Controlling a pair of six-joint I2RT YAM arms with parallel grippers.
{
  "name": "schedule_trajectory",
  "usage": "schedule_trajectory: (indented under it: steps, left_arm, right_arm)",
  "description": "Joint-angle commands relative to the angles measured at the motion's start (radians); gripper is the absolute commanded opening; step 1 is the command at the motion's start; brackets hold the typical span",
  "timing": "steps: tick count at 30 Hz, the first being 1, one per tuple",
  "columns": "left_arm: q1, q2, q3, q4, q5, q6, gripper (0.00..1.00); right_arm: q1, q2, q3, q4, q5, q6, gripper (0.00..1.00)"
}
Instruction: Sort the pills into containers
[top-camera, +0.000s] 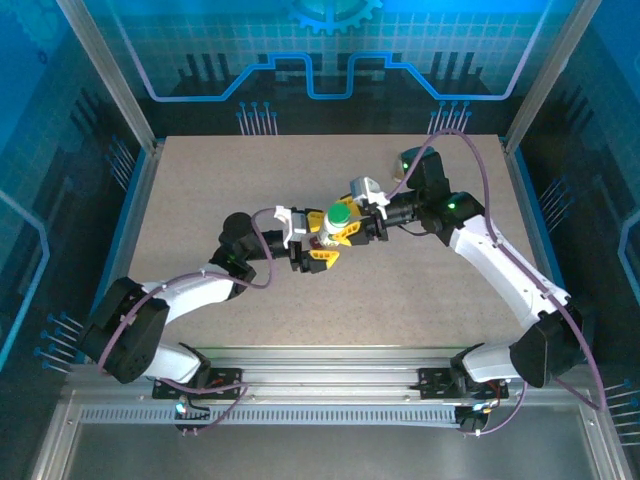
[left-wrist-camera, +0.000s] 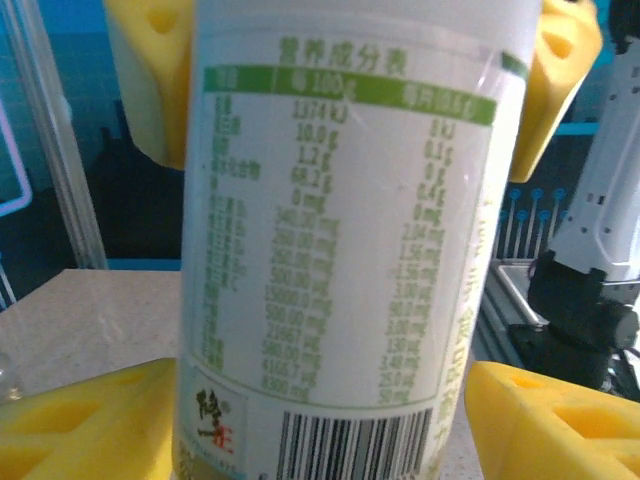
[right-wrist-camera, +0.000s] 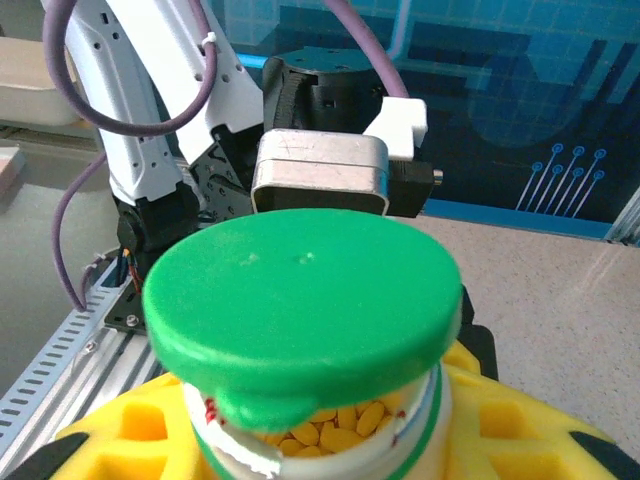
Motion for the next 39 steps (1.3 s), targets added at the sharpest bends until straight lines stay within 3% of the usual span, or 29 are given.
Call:
schedule_trajectory:
  steps: [1,10,24,39]
  left_arm:
    - [0.003,-0.007,0.031,-0.031,0.087,-0.024,0.71]
    - [0.0,-0.024,0.029,-0.08,0.076,0.02,0.62]
    - [-0.019,-0.026,0.021,-0.071,0.036,0.059,0.56]
    - [-0.039,-0.049,-0.029,0.034,-0.116,0.116,0.6]
  right_arm:
    - [0.003,-0.011,0.023,-0.001,-0.066,-0.021,0.18]
    - [0.023,0.033,0.034,0.019,-0.067,0.0,0.18]
    - [0.038,0.053,-0.002,0.1,-0.061,0.064,0.18]
    - [0.042,0.036,-0.038,0.142,0.087,0.138,0.18]
